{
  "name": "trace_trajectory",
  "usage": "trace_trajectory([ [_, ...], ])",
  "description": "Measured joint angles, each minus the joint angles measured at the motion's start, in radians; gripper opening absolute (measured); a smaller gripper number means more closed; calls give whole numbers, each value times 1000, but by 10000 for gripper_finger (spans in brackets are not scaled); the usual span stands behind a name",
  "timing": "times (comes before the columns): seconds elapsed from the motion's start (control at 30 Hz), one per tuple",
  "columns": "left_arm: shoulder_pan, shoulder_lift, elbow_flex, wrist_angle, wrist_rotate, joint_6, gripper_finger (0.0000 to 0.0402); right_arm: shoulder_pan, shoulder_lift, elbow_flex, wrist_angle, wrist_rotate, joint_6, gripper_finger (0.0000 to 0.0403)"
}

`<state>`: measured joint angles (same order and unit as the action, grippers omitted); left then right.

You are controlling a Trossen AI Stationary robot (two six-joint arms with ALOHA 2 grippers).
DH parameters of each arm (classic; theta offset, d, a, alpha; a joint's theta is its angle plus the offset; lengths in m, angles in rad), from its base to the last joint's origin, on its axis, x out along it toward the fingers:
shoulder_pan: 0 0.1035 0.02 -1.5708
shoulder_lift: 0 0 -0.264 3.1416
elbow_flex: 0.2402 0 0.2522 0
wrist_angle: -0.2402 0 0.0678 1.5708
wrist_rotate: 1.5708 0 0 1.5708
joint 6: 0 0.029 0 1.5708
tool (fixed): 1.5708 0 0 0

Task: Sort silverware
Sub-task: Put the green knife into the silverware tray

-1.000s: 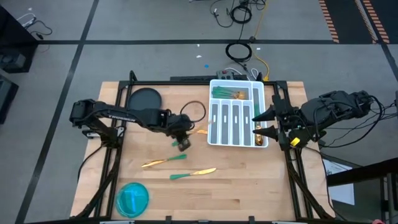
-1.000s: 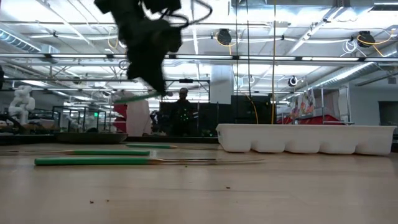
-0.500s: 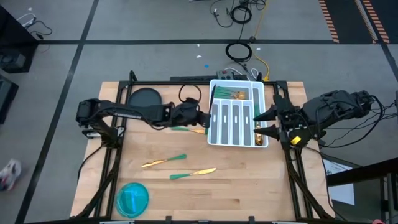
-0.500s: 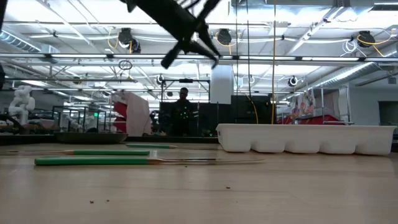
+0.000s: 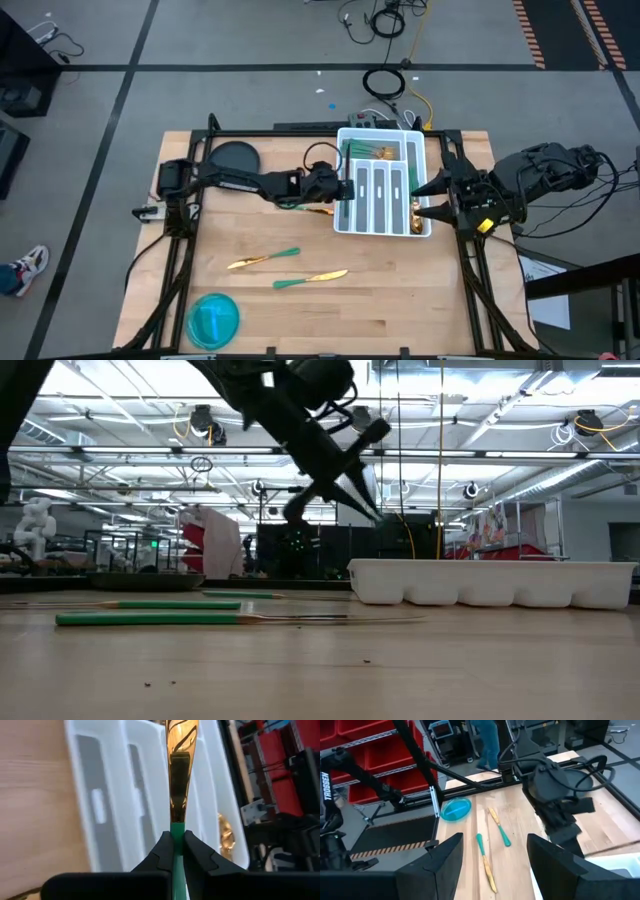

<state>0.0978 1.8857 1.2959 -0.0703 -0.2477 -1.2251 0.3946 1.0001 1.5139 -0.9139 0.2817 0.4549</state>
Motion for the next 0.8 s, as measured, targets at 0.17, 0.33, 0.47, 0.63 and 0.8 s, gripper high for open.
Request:
trace_trajectory([
  [0.17, 0, 89, 139, -138, 3, 0, 20, 0, -1, 0, -4, 0, -3, 212],
  [0.33, 0, 157, 252, -298, -1, -9, 20, 0, -1, 0, -4, -16, -7, 212],
  [0.47, 0, 181, 288, -364, -18, -44, 20, 0, -1, 0, -4, -26, -20, 212],
  [0.63, 5, 183, 288, -423, -43, -87, 20, 0, -1, 0, -4, -26, -30, 212],
  [0.8, 8, 183, 288, -397, -86, -103, 20, 0, -1, 0, -4, -26, -40, 212],
])
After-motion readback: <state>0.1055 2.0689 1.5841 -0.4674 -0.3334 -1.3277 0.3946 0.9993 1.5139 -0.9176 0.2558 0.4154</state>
